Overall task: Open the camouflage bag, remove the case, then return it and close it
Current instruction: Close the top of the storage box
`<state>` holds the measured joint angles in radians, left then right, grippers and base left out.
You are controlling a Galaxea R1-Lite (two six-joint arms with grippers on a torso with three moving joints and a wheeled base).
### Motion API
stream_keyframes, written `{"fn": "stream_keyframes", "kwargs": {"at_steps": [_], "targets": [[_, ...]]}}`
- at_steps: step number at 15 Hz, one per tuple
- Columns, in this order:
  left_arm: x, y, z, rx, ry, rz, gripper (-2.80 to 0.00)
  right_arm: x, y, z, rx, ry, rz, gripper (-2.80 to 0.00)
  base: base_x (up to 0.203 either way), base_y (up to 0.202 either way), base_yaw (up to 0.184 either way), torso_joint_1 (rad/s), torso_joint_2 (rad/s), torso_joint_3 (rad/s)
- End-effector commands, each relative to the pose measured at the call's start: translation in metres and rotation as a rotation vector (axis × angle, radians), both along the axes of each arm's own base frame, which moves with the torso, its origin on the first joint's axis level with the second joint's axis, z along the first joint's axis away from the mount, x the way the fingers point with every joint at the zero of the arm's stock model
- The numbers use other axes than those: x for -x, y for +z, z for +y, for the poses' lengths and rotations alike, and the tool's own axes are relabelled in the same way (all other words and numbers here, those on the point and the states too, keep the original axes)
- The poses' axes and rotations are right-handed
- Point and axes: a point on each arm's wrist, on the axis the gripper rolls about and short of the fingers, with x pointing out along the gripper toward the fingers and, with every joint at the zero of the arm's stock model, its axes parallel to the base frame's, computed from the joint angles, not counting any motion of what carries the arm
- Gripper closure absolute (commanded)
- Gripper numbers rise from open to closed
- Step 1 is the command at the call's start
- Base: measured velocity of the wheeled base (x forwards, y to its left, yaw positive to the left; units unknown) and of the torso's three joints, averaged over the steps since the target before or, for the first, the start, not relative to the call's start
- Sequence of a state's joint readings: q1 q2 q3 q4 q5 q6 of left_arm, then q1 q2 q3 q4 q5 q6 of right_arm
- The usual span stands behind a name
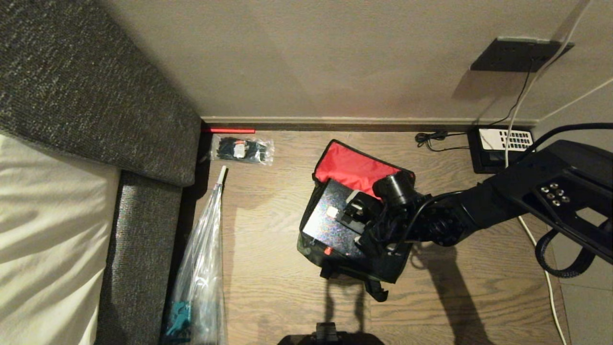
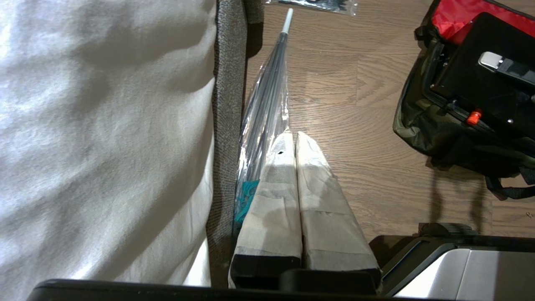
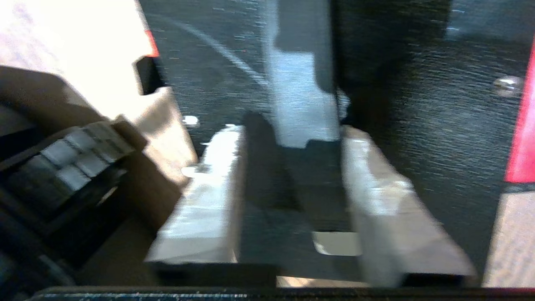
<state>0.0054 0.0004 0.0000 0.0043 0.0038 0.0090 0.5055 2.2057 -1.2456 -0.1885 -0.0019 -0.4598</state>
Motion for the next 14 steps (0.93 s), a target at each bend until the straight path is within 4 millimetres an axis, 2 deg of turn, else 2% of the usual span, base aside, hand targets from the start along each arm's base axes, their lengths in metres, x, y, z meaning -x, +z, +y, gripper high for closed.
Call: {"fn": "stream_keyframes", "kwargs": {"at_steps": [1,3,5,6,8,11,14], "targets": [[0.000,-0.001,0.000,0.000,0.002,0.001,0.00,0.006,0.000,0.006,-0.009,0.026,0.004,-2.80,0.000,0.000,0.000,0.000,0.00,0.000],[0.000,-0.001,0.000,0.000,0.002,0.001,0.00,0.015,0.011,0.003,-0.063,0.075,0.005,-2.80,0.000,0.000,0.000,0.000,0.00,0.000],[0.000,-0.001,0.000,0.000,0.002,0.001,0.00,0.025,0.039,-0.008,-0.168,0.127,-0.006,-2.80,0.000,0.000,0.000,0.000,0.00,0.000],[0.000,-0.001,0.000,0.000,0.001,0.001,0.00,0.030,0.055,-0.016,-0.241,0.116,0.000,-2.80,0.000,0.000,0.000,0.000,0.00,0.000],[0.000,-0.001,0.000,0.001,0.002,0.001,0.00,0.031,0.077,-0.035,-0.431,-0.028,0.063,-2.80,0.000,0.000,0.000,0.000,0.00,0.000],[0.000,0.000,0.000,0.000,0.002,0.000,0.00,0.004,0.087,-0.075,-0.578,-0.254,0.089,-2.80,0.000,0.000,0.000,0.000,0.00,0.000],[0.000,-0.001,0.000,0.000,0.002,0.001,0.00,-0.036,0.065,-0.120,-0.624,-0.486,0.115,-2.80,0.000,0.000,0.000,0.000,0.00,0.000]]}}
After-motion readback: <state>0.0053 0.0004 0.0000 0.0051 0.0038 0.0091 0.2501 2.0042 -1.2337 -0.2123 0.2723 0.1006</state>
